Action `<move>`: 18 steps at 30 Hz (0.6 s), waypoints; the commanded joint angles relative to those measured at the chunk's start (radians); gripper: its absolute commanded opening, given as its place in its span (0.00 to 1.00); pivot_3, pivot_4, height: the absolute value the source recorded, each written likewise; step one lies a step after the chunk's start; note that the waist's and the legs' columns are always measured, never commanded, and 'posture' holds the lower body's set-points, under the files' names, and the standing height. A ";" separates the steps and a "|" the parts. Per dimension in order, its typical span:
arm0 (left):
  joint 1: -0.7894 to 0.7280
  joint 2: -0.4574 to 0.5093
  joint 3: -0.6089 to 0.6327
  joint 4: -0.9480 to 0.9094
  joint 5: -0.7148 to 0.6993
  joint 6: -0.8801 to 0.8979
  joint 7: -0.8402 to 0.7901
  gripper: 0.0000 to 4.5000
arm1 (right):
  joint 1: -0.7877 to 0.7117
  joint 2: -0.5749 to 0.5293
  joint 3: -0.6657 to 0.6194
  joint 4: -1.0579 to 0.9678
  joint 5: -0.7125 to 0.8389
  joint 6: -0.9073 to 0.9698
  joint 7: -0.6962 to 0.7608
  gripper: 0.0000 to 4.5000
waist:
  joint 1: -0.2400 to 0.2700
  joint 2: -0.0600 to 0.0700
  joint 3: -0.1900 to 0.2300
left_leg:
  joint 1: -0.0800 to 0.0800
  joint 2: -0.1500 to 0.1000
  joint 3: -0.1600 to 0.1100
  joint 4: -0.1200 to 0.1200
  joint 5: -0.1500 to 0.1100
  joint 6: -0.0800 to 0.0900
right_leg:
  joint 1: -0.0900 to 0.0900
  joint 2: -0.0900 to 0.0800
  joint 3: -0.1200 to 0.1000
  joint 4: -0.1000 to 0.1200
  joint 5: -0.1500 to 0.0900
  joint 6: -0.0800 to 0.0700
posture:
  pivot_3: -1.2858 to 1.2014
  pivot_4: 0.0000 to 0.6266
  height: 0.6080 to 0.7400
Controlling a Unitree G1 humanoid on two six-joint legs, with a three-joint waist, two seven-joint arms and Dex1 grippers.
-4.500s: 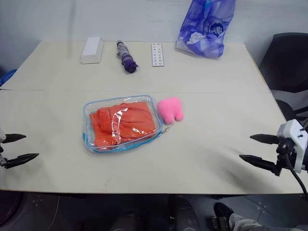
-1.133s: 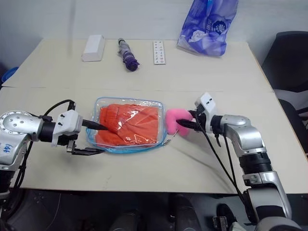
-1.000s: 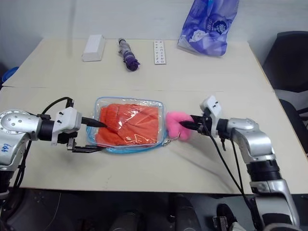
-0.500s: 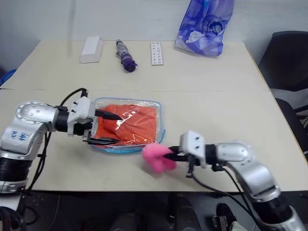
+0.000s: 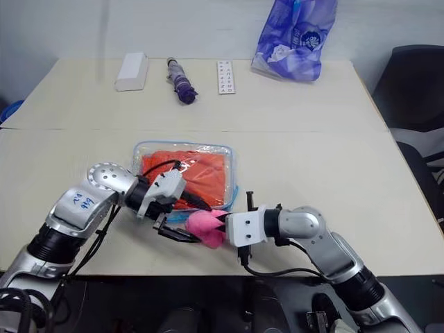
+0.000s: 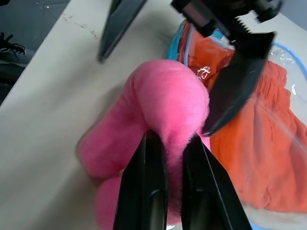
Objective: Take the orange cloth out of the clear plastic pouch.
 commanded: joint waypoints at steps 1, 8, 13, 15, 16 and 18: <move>0.023 0.008 -0.037 0.024 0.083 -0.095 0.015 0.70 | -0.006 -0.010 -0.029 -0.033 0.002 -0.005 -0.004 0.00 | 0.002 0.000 0.000 | 0.000 0.000 0.000 0.000 0.000 0.000 | 0.000 0.000 0.000 0.000 0.000 0.000 | 0.52 0.24 1.00; 0.023 -0.012 -0.022 0.042 0.079 -0.108 0.029 0.22 | 0.009 -0.050 -0.063 -0.069 0.071 0.078 0.046 0.29 | 0.003 0.000 0.000 | 0.000 0.001 -0.001 0.000 0.000 0.001 | 0.000 0.000 0.000 0.000 0.000 0.000 | 0.52 0.24 1.00; 0.025 -0.005 -0.013 0.040 0.083 -0.124 0.028 0.00 | -0.031 -0.126 -0.137 -0.023 0.049 0.038 0.055 0.66 | 0.002 0.000 0.000 | 0.000 0.000 -0.001 0.000 0.000 0.001 | 0.000 -0.001 0.000 0.000 0.000 0.000 | 0.52 0.24 1.00; 0.027 -0.002 -0.012 0.036 0.083 -0.125 0.027 0.00 | -0.051 -0.155 -0.138 0.031 0.027 -0.019 0.069 0.66 | 0.001 0.000 0.000 | 0.000 0.000 -0.001 0.000 0.000 0.001 | 0.000 0.000 0.000 0.000 0.000 0.000 | 0.52 0.24 1.00; 0.028 -0.001 -0.012 0.035 0.088 -0.126 0.031 0.00 | -0.065 -0.161 -0.131 0.067 0.009 -0.058 0.067 0.66 | 0.001 0.000 0.000 | 0.000 0.000 0.000 0.000 0.000 0.001 | 0.000 0.000 0.000 0.000 0.000 0.000 | 0.52 0.24 1.00; 0.030 0.002 -0.012 0.034 0.109 -0.142 0.049 0.00 | -0.109 -0.142 -0.123 0.161 -0.032 -0.128 0.036 0.66 | -0.001 0.000 0.000 | 0.000 0.000 0.000 0.000 0.000 0.001 | 0.001 0.000 0.000 0.000 0.000 0.000 | 0.52 0.24 1.00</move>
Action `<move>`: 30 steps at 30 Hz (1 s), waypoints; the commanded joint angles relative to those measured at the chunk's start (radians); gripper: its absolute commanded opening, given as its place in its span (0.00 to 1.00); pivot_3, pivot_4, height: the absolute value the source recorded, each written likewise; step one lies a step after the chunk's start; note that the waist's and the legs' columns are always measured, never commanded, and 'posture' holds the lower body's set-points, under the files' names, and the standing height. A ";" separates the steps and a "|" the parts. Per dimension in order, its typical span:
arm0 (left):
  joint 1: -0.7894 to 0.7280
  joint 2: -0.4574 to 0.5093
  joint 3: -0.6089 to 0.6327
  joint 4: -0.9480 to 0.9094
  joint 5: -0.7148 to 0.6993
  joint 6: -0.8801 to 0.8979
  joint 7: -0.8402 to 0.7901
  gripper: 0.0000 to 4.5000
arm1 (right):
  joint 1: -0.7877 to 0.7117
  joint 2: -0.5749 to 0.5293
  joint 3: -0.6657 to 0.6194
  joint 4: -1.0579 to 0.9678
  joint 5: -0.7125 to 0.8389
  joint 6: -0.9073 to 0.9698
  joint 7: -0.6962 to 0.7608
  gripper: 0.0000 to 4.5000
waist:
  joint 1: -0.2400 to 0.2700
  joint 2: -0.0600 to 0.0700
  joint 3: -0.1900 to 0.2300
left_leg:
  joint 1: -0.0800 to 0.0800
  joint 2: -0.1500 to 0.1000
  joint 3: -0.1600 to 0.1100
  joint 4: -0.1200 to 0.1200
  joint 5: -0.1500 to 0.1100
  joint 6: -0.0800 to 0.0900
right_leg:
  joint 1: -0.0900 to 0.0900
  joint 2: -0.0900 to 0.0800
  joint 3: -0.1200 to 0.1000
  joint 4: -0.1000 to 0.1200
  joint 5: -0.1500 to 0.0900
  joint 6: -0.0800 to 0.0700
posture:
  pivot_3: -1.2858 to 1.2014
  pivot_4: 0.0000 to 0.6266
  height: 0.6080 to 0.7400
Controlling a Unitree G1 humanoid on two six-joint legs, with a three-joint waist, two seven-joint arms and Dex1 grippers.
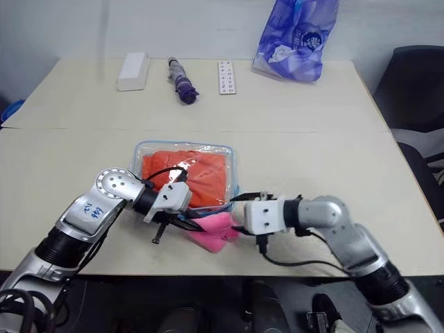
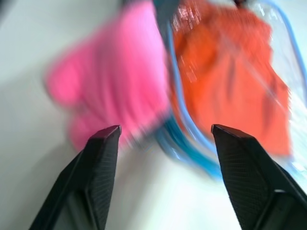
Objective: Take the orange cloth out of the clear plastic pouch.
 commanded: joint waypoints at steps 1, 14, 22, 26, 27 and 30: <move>0.018 0.016 0.005 -0.012 0.037 -0.017 0.020 0.00 | -0.069 0.036 0.010 0.121 -0.062 -0.129 -0.046 0.66 | -0.002 0.000 0.000 | 0.000 0.000 0.001 0.000 0.000 0.000 | 0.000 0.000 0.000 0.000 0.000 0.000 | 0.52 0.24 1.00; 0.053 0.034 0.052 -0.047 0.031 0.006 0.069 0.00 | -0.201 0.208 0.089 0.382 -0.154 -0.360 -0.111 0.38 | -0.002 0.000 0.000 | 0.000 0.001 0.001 0.001 0.000 0.000 | -0.002 -0.001 0.001 0.002 0.000 0.000 | 0.52 0.24 1.00; 0.140 0.101 0.130 -0.019 0.045 -0.019 0.116 0.00 | -0.203 0.130 0.050 0.383 -0.113 -0.411 -0.072 0.01 | -0.005 0.000 0.000 | 0.000 0.002 0.001 0.001 0.000 0.000 | -0.002 -0.001 0.001 0.002 0.000 0.000 | 0.52 0.24 1.00; 0.218 0.195 0.255 0.035 0.029 -0.040 0.137 0.00 | -0.194 0.078 0.024 0.383 -0.120 -0.440 -0.071 0.01 | -0.016 0.000 0.000 | 0.001 0.003 0.001 0.001 0.000 0.000 | -0.002 -0.001 0.001 0.002 0.000 -0.001 | 0.52 0.24 1.00; 0.235 0.215 0.286 0.048 0.022 -0.042 0.142 0.00 | -0.191 0.067 0.019 0.385 -0.116 -0.447 -0.070 0.01 | -0.020 0.000 0.000 | 0.001 0.003 0.001 0.000 0.000 0.000 | -0.002 -0.001 0.001 0.002 0.000 -0.001 | 0.52 0.24 1.00; 0.288 0.293 0.410 0.138 0.007 -0.063 0.154 0.00 | -0.177 0.025 0.003 0.396 -0.108 -0.485 -0.063 0.01 | -0.028 0.000 0.000 | 0.001 0.003 0.001 0.000 0.000 -0.001 | -0.002 -0.001 0.001 0.003 0.000 -0.001 | 0.52 0.24 1.00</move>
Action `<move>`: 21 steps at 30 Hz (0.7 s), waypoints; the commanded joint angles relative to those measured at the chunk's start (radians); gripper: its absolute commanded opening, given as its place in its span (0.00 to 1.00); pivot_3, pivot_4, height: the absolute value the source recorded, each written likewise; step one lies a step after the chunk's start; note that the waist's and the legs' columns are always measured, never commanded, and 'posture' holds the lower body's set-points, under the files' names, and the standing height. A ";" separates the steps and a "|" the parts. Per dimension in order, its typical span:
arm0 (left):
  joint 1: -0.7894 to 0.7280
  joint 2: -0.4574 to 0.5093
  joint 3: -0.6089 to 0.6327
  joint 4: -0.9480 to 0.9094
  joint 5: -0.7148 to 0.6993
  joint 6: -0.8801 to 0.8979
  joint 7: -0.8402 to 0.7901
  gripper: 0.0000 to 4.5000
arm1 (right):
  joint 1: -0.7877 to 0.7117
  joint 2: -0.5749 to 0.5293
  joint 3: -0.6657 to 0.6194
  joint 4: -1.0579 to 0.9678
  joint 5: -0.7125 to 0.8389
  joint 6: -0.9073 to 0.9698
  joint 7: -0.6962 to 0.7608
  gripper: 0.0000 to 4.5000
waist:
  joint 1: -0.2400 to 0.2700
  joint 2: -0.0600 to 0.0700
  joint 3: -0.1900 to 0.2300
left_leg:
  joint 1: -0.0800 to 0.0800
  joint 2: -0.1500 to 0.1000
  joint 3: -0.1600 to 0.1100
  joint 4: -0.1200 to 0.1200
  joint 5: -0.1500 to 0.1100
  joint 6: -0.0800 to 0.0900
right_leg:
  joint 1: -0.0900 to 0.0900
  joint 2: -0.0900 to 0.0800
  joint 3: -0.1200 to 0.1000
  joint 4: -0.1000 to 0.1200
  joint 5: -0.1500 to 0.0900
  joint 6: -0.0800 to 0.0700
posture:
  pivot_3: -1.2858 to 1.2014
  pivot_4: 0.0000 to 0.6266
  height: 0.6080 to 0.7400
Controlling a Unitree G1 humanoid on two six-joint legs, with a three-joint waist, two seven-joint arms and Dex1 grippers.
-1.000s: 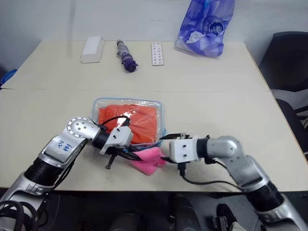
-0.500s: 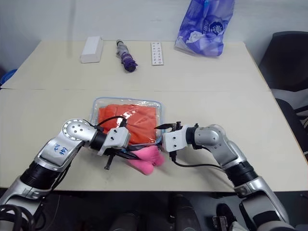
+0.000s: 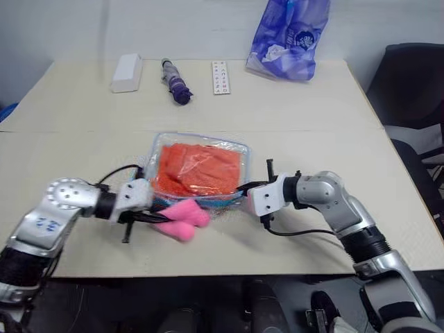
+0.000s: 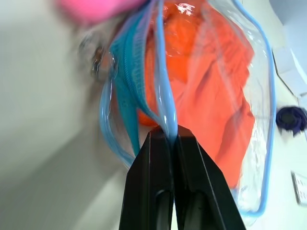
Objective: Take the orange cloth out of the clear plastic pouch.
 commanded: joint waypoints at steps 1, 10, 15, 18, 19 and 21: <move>0.064 0.109 0.165 0.154 0.014 -0.029 0.030 0.00 | 0.017 -0.061 -0.056 -0.007 0.035 -0.050 0.014 0.01 | -0.003 0.000 0.000 | 0.000 0.000 0.000 0.000 0.000 0.000 | -0.001 0.000 0.000 0.001 0.000 0.000 | 0.52 0.24 1.00; -0.134 0.232 0.213 0.642 0.066 -0.179 0.038 0.00 | 0.059 -0.096 -0.048 -0.049 0.103 -0.072 0.085 0.01 | 0.007 0.000 0.000 | -0.002 -0.001 0.000 -0.002 -0.001 0.000 | -0.001 -0.001 -0.003 0.000 -0.001 -0.001 | 0.52 0.24 1.00; -0.142 0.164 0.189 0.585 0.032 -0.140 0.001 0.00 | 0.080 -0.086 -0.050 -0.067 0.124 -0.026 0.086 0.01 | 0.008 0.000 0.000 | -0.002 -0.002 0.001 -0.002 -0.001 0.001 | -0.001 -0.002 -0.004 -0.001 -0.001 -0.001 | 0.52 0.24 1.00; -0.083 0.120 0.193 0.472 -0.005 -0.074 -0.006 0.08 | 0.104 -0.083 -0.063 -0.107 0.158 0.058 0.086 0.11 | 0.007 0.000 0.000 | -0.002 -0.001 0.001 -0.002 -0.001 0.001 | -0.001 -0.002 -0.004 -0.001 0.000 -0.001 | 0.52 0.24 1.00; -0.053 0.103 0.191 0.420 -0.021 -0.049 -0.006 0.16 | 0.120 -0.085 -0.073 -0.131 0.175 0.097 0.084 0.15 | 0.008 0.000 0.000 | -0.002 -0.001 0.001 -0.002 -0.001 0.001 | -0.001 -0.002 -0.004 0.000 0.000 -0.001 | 0.52 0.24 1.00; -0.009 0.086 0.188 0.344 -0.036 -0.019 -0.007 0.28 | 0.152 -0.095 -0.091 -0.180 0.199 0.158 0.081 0.30 | 0.013 0.000 0.000 | -0.001 -0.001 0.000 -0.002 -0.001 0.001 | -0.001 -0.003 -0.003 0.000 0.000 -0.001 | 0.52 0.24 1.00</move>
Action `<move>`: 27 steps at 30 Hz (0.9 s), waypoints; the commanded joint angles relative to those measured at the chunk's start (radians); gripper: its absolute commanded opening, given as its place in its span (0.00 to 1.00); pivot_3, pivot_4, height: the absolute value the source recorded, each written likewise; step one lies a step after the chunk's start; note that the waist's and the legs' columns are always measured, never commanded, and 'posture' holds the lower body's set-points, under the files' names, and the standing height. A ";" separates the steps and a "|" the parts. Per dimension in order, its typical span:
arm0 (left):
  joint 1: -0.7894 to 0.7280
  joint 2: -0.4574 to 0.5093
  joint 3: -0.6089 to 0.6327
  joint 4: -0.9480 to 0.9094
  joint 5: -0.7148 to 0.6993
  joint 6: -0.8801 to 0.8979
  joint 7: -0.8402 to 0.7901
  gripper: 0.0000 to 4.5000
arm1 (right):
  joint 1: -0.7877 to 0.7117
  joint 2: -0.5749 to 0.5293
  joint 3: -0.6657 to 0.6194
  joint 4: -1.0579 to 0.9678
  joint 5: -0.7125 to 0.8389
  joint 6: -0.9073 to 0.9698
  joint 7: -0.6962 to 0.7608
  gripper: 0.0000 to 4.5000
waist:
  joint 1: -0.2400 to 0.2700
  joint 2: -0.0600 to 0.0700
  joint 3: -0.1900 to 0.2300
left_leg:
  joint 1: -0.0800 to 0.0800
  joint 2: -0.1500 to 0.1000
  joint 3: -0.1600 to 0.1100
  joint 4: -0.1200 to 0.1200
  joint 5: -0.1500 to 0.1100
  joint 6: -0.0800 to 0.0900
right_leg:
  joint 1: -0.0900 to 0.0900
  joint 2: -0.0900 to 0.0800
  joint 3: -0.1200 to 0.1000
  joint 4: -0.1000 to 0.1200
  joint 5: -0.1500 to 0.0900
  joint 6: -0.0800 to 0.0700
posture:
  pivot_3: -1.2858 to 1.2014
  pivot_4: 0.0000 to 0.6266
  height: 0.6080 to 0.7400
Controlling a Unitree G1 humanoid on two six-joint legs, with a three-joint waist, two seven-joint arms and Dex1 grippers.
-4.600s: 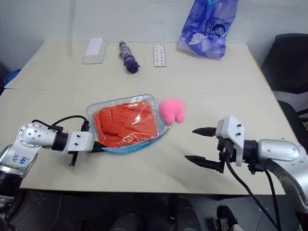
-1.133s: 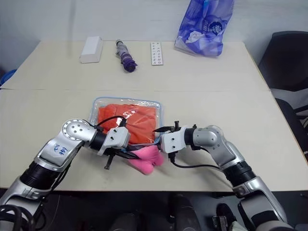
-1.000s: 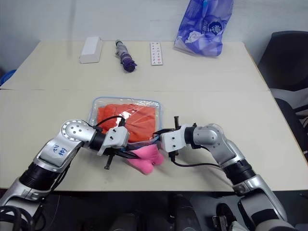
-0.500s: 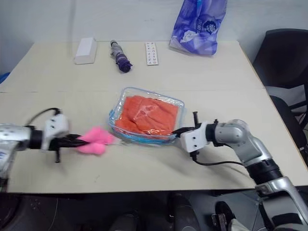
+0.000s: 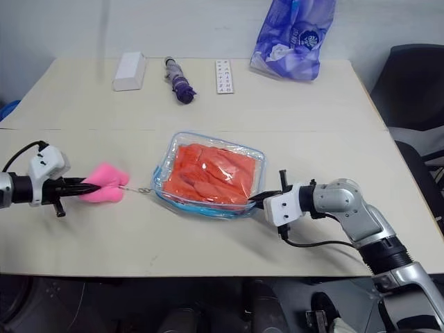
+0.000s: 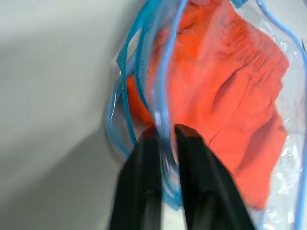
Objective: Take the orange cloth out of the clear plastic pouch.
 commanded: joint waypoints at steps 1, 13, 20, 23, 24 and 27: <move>0.064 -0.028 -0.016 -0.129 -0.035 0.045 -0.020 0.35 | 0.051 -0.017 -0.069 -0.123 0.072 0.113 -0.006 0.37 | 0.005 0.000 0.000 | 0.000 0.000 0.000 0.000 0.000 0.000 | 0.000 0.000 0.000 0.000 0.000 0.000 | 0.52 0.24 1.00; -0.399 -0.047 -0.070 -0.031 -0.085 0.191 -0.133 0.75 | 0.452 -0.191 -0.474 -0.659 0.653 0.831 -0.020 0.82 | 0.042 -0.004 -0.001 | -0.005 -0.003 0.001 0.007 -0.001 0.000 | 0.002 0.002 -0.006 -0.002 0.001 0.001 | 0.52 0.24 1.00; -0.372 -0.151 -0.283 -0.103 0.124 -0.307 -0.171 0.75 | 0.577 -0.186 -0.604 -0.790 0.786 0.980 -0.085 0.82 | 0.039 -0.004 -0.001 | 0.001 -0.001 0.000 0.004 -0.002 -0.001 | 0.008 0.004 0.001 -0.002 0.001 0.001 | 0.52 0.24 1.00; -0.367 -0.168 -0.338 -0.036 0.215 -0.536 -0.153 0.75 | 0.611 -0.174 -0.631 -0.825 0.793 0.996 -0.118 0.82 | 0.038 -0.005 0.000 | 0.000 0.000 0.001 0.004 -0.002 -0.001 | 0.007 0.004 0.002 -0.002 0.001 0.001 | 0.52 0.24 1.00; -0.372 -0.175 -0.351 -0.004 0.237 -0.600 -0.143 0.75 | 0.620 -0.170 -0.639 -0.835 0.795 1.000 -0.129 0.82 | 0.038 -0.005 0.000 | 0.000 -0.001 0.001 0.004 -0.002 -0.001 | 0.007 0.004 0.002 -0.002 0.001 0.001 | 0.52 0.24 1.00; -0.395 -0.206 -0.366 0.083 0.265 -0.708 -0.123 0.75 | 0.643 -0.165 -0.655 -0.855 0.798 1.006 -0.149 0.82 | 0.040 -0.005 0.000 | 0.001 -0.001 0.001 0.004 -0.002 -0.001 | 0.007 0.005 0.002 -0.002 0.001 0.001 | 0.52 0.24 1.00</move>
